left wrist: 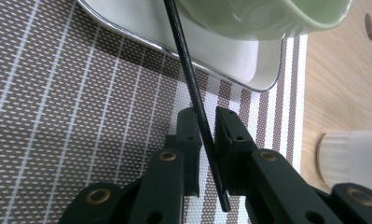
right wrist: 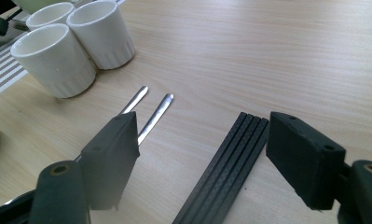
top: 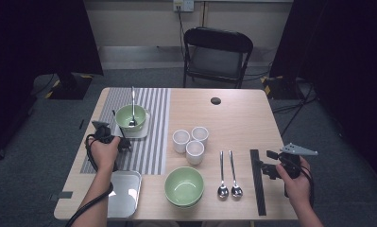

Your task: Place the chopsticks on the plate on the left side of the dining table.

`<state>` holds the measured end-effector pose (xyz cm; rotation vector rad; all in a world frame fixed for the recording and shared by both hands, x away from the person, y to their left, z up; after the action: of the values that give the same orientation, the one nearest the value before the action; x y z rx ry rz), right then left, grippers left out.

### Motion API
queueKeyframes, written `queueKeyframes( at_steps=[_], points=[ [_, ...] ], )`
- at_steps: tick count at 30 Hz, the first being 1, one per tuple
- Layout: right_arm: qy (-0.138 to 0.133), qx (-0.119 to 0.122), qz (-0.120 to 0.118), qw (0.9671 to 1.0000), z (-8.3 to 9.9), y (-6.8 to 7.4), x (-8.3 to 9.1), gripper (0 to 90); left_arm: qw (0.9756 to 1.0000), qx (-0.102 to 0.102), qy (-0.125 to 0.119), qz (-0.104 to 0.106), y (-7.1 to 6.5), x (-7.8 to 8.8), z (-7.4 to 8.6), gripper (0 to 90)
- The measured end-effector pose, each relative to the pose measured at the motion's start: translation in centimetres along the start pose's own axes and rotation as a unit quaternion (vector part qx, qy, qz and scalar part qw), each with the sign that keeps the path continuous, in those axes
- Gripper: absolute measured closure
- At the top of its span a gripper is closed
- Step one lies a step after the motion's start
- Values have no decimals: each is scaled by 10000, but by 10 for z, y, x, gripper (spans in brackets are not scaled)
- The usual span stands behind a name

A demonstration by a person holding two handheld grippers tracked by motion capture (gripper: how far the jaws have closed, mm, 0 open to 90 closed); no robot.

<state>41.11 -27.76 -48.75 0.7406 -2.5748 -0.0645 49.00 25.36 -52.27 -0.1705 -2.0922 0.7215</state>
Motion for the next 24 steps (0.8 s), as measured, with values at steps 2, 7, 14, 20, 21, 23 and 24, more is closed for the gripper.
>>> queueKeyframes(
  at_steps=[2, 7, 14, 20, 21, 23, 24],
  points=[
    [-2, -10, -7, 10000, 0, 0, 0, 249, 10000, 1, 1, -1, 0, 0, 0, 805],
    [-16, -27, -32, 10000, 0, 1, 0, 249, 10000, -5, 30, 16, -1, -2, 3, 803],
    [-25, -31, -28, 10000, 0, -1, 0, 249, 10000, -17, 78, 6, -5, -2, 5, 795],
    [-39, -50, -44, 10000, -1, 0, 0, 249, 9999, -39, 129, -1, -7, -4, 9, 792],
    [-43, -53, -40, 10000, -1, -1, 0, 249, 9999, -18, 101, 15, -7, -4, 9, 792],
    [-37, -35, -26, 10000, -1, -2, 0, 249, 9999, -20, 119, 28, -8, -4, 12, 792],
    [-48, -27, -34, 10000, -1, -2, 0, 249, 9999, -24, 127, 24, -8, -5, 13, 792]
  ],
)
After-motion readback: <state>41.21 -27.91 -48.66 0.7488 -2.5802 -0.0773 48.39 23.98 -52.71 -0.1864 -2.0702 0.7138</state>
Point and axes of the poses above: each handheld gripper's, and its own axes: x roughly backward along the jaws, z roughly out of its underside, y roughly to its left, the point moved 7 cm from there along -x, roughly forward along the jaws, and after that the axes turned 8 degrees about -y, right-handed, at the moved point
